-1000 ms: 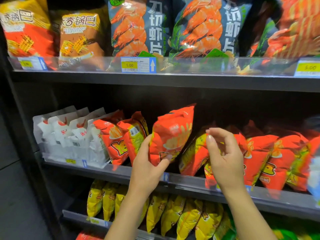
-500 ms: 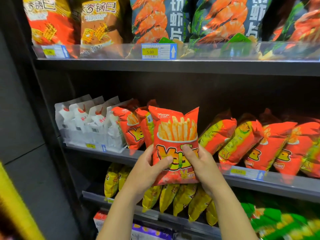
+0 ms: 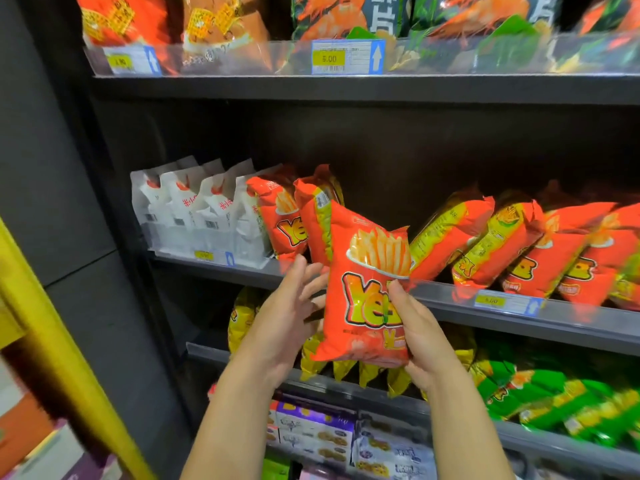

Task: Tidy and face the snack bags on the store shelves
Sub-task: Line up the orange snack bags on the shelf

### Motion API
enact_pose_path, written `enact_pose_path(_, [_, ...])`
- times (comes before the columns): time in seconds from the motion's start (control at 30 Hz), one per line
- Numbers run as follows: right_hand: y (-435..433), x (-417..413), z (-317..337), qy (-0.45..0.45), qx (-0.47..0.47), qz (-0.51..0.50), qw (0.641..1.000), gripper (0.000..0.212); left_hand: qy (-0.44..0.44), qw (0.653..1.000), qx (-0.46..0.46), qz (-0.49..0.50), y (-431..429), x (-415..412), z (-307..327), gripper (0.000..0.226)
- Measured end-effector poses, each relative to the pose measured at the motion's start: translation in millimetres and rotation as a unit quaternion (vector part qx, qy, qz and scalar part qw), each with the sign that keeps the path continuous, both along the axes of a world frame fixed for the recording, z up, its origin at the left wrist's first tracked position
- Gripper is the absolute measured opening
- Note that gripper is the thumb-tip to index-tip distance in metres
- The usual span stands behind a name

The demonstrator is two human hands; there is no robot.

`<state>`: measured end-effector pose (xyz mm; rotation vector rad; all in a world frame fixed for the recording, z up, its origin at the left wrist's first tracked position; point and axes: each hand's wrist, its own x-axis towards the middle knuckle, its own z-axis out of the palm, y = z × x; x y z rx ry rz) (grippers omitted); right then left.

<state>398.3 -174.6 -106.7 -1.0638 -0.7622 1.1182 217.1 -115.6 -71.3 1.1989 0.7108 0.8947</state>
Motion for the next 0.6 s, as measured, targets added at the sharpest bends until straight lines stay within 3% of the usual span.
enact_pose_path(0.1, [-7,-15,7,-0.113,0.012,-0.008,0.994,0.048,0.054,0.998,0.018,0.02,-6,5,-1,0.048])
enact_pose_path(0.17, [-12,-23,10,-0.154,0.013,0.004,0.988,0.045,0.071,0.996,0.043,0.036,-16,3,-6,0.054])
enact_pose_path(0.27, [-20,-24,10,-0.119,-0.004,0.016,0.993,0.06,0.05,0.996,0.032,0.065,-26,-3,-10,0.048])
enact_pose_path(0.37, [-30,-19,9,-0.053,-0.021,0.002,0.998,0.076,-0.004,0.997,-0.061,0.047,-30,-10,-12,0.039])
enact_pose_path(0.47, [-36,-18,8,-0.026,-0.016,-0.001,1.0,0.081,-0.053,0.987,-0.147,0.035,-36,-17,-17,0.049])
enact_pose_path(0.6, [-41,-21,9,-0.033,-0.015,0.015,0.999,0.08,-0.051,0.987,-0.152,0.033,-39,-17,-19,0.051])
